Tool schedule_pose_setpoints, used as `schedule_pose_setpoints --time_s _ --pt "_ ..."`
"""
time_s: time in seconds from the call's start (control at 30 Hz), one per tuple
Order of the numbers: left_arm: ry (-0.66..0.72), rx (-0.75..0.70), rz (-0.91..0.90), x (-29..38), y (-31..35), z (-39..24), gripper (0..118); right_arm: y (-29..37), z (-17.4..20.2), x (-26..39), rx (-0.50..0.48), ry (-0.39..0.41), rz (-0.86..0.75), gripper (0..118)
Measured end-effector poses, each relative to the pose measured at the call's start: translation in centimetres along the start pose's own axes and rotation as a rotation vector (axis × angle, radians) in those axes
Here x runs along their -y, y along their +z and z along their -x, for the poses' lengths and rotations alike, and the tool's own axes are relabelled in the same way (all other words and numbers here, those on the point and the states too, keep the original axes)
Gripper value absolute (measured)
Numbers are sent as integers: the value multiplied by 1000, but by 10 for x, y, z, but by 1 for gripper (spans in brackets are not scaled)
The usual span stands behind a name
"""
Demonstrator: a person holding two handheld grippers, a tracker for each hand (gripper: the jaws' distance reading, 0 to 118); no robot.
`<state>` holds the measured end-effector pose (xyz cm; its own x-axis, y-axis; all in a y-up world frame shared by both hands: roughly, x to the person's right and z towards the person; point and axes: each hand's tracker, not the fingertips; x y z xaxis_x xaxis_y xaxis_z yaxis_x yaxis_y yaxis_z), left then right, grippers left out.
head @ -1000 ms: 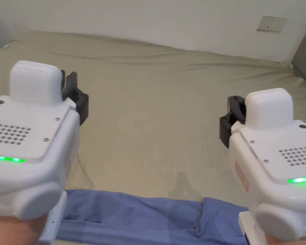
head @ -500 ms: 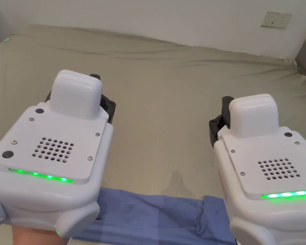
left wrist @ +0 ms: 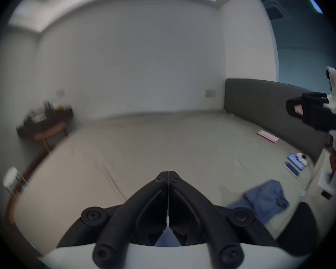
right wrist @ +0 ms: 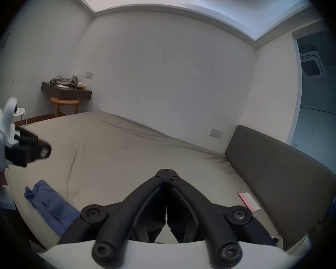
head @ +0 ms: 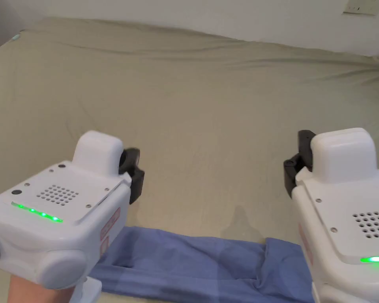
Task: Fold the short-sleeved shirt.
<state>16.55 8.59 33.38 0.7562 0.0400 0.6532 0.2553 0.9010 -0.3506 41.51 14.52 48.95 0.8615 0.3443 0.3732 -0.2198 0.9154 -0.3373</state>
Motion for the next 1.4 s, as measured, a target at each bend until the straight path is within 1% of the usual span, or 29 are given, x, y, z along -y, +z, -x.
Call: schedule_pose_setpoints --time_s 0.03,0.13,0.23,0.27,0.3,0.33,0.37,0.4,0.47,0.53,0.6,0.63,0.67,0.7,0.73,0.8,0.83,0.87,0.9,0.93,0.97,1.03,1.07,1.1,1.13,1.17,1.27,1.4 --pt "43 34 57 14 -7 14 24 -2 -3 4 -2 -1 12 2" --pt "165 78 232 58 -23 59 41 -7 -12 16 -5 -9 55 2" --pt "291 67 354 92 -30 108 67 -12 -20 28 -2 -10 100 2" --pt "355 104 388 103 -32 126 79 -12 -22 31 -1 -13 115 2" --pt "429 145 421 115 -35 142 102 -13 -24 35 -3 -18 130 2" --pt "500 153 429 126 -36 159 117 -14 -27 38 -8 -27 145 2" --pt "563 166 419 135 -36 174 118 -15 -28 40 -9 -31 155 2" --pt "651 190 437 146 -38 191 117 -14 -29 42 -7 -32 163 2" --pt "772 202 479 163 -40 216 117 -15 -30 44 1 -30 179 2" --pt "832 221 470 176 -35 225 117 -15 -31 46 21 -42 206 2" --pt "875 207 480 190 -35 237 117 -15 -33 47 25 -69 223 2" --pt "920 226 492 196 -34 237 117 -16 -34 48 27 -83 232 2" --pt "964 285 487 202 -35 237 117 -16 -33 48 27 -90 236 2" --pt "993 360 423 204 -33 237 117 -16 -33 48 27 -93 240 2" --pt "1033 424 425 206 -34 237 117 -16 -32 48 26 -94 243 2" --pt "1134 513 464 213 -43 229 117 -17 -29 47 22 -92 247 2" --pt "1130 536 423 213 -46 220 117 -17 -27 46 16 -91 248 2" --pt "1122 558 401 211 -48 215 112 -17 -25 46 10 -89 247 2" --pt "1156 597 424 212 -56 209 89 -17 -22 45 3 -85 245 2" --pt "1172 567 448 217 -62 200 50 -17 -19 44 -1 -81 244 2" --pt "1154 534 459 221 -68 190 12 -17 -16 43 -7 -77 242 2" --pt "1061 374 603 232 -80 179 11 -17 -13 42 -18 -74 243 2" --pt "1168 543 430 228 -75 182 11 -18 -12 41 -26 -75 246 2" --pt "1152 488 478 219 -74 182 11 -17 -11 40 -29 -73 247 2" --pt "1071 430 519 215 -76 183 11 -16 -11 39 -29 -69 245 2" --pt "1044 452 502 211 -74 183 11 -15 -11 39 -29 -66 242 2" --pt "911 353 526 187 -67 180 11 -15 -12 37 -31 -59 240 2" --pt "626 227 530 159 -59 166 11 -13 -13 36 -27 -56 239 2"
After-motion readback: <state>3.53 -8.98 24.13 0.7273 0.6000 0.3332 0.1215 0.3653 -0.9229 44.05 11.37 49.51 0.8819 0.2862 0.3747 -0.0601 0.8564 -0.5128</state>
